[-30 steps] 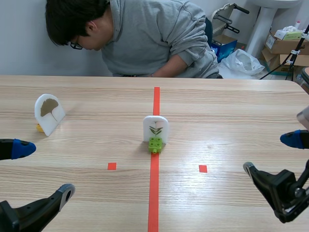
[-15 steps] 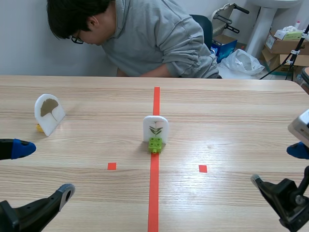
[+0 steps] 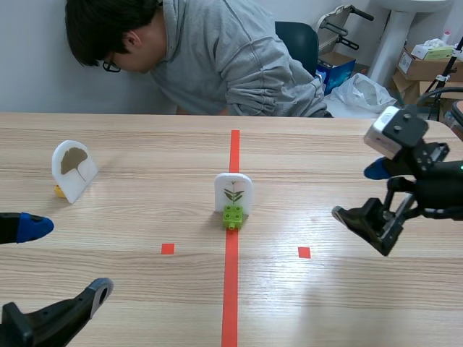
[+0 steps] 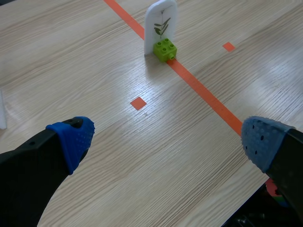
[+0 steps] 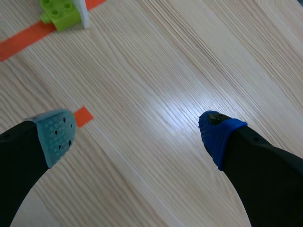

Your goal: Do the leaf sorting experiment

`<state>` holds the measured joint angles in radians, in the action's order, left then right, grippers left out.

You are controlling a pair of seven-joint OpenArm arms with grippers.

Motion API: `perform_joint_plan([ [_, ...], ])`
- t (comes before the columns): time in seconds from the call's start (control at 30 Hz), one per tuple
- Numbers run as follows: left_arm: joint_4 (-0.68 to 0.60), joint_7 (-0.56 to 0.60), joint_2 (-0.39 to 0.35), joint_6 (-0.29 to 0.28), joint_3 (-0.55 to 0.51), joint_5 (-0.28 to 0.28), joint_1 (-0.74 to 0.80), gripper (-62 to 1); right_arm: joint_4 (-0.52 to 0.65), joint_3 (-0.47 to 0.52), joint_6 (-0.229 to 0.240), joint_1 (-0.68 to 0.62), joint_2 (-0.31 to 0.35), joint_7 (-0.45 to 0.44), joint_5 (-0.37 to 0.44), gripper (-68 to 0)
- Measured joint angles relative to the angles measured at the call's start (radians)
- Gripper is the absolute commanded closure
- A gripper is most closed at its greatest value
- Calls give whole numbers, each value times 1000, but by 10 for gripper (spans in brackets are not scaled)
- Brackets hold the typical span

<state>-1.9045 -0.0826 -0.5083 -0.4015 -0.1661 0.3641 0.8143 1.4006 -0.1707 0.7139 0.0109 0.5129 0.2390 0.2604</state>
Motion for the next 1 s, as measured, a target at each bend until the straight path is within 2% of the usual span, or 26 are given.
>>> perform_joint_plan([
  [0.1,0,-12,40,0,0,0,0,-623,-116,-115,-2,123,-5,-40,-16,-525],
  [0.13,0,-12,52,0,0,0,0,-623,-145,-148,-2,161,-11,-57,-45,-525],
  [0.23,0,-12,83,0,0,0,0,-623,-225,-219,-3,251,-43,-84,-71,-525],
  [0.53,0,-16,112,0,0,0,0,-623,-426,-404,-19,412,-190,-165,-142,-525],
  [0.73,0,-18,112,0,0,0,0,-623,-523,-478,-73,449,-287,-183,-193,-525],
  [0.87,0,-19,112,0,0,0,0,-623,-544,-495,-71,454,-328,-191,-193,-519],
  [1.0,0,-19,112,0,0,0,0,-623,-544,-494,-76,457,-336,-206,-193,-428],
])
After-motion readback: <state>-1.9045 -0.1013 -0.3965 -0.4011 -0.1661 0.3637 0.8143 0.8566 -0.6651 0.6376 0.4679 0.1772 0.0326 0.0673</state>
